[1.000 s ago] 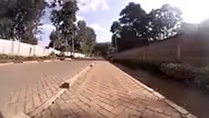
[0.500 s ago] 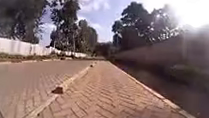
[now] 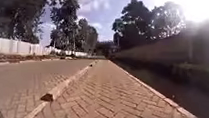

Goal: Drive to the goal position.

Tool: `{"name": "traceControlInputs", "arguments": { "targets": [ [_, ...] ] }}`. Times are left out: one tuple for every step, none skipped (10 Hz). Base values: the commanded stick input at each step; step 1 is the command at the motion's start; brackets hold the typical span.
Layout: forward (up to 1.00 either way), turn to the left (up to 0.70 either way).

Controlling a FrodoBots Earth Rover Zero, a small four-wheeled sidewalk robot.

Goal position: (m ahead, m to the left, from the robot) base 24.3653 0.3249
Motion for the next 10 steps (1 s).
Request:
{"name": "traceControlInputs", "arguments": {
  "targets": [
    [0.7, 0.0],
    [0.7, 0.0],
    [0.7, 0.0],
    [0.7, 0.0],
    [0.7, 0.0],
    [0.7, 0.0],
    [0.7, 0.0],
    [0.7, 0.0],
    [0.7, 0.0],
    [0.7, 0.0]
  ]
}}
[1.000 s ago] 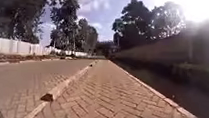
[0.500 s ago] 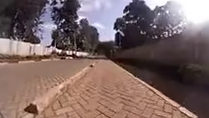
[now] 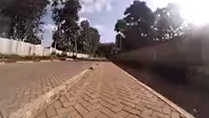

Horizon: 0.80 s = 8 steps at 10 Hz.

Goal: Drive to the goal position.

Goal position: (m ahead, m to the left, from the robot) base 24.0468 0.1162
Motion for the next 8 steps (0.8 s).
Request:
{"name": "traceControlInputs", "arguments": {
  "targets": [
    [0.7, 0.0],
    [0.7, 0.0],
    [0.7, 0.0],
    [0.7, 0.0],
    [0.7, 0.0],
    [0.7, 0.0],
    [0.7, 0.0],
    [0.7, 0.0]
  ]
}}
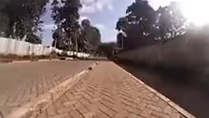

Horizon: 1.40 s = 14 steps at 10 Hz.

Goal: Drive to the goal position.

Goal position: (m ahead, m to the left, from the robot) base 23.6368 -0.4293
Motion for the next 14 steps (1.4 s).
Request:
{"name": "traceControlInputs", "arguments": {
  "targets": [
    [0.7, 0.0],
    [0.7, 0.0],
    [0.7, 0.0],
    [0.7, 0.0],
    [0.7, 0.0],
    [0.7, 0.0],
    [0.7, -0.19],
    [0.7, -0.35],
    [0.7, -0.29],
    [0.7, -0.1],
    [0.7, 0.0],
    [0.7, 0.0],
    [0.7, 0.0],
    [0.7, 0.0]
  ]
}}
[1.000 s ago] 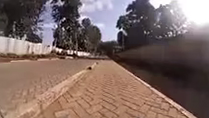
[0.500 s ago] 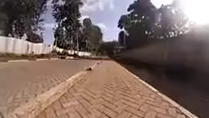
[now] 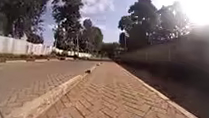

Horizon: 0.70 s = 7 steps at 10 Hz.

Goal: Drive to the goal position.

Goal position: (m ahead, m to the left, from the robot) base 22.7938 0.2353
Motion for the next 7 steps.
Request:
{"name": "traceControlInputs", "arguments": {
  "targets": [
    [0.7, 0.0],
    [0.7, 0.0],
    [0.7, 0.0],
    [0.7, 0.0],
    [0.7, 0.0],
    [0.7, 0.0],
    [0.7, 0.0]
  ]
}}
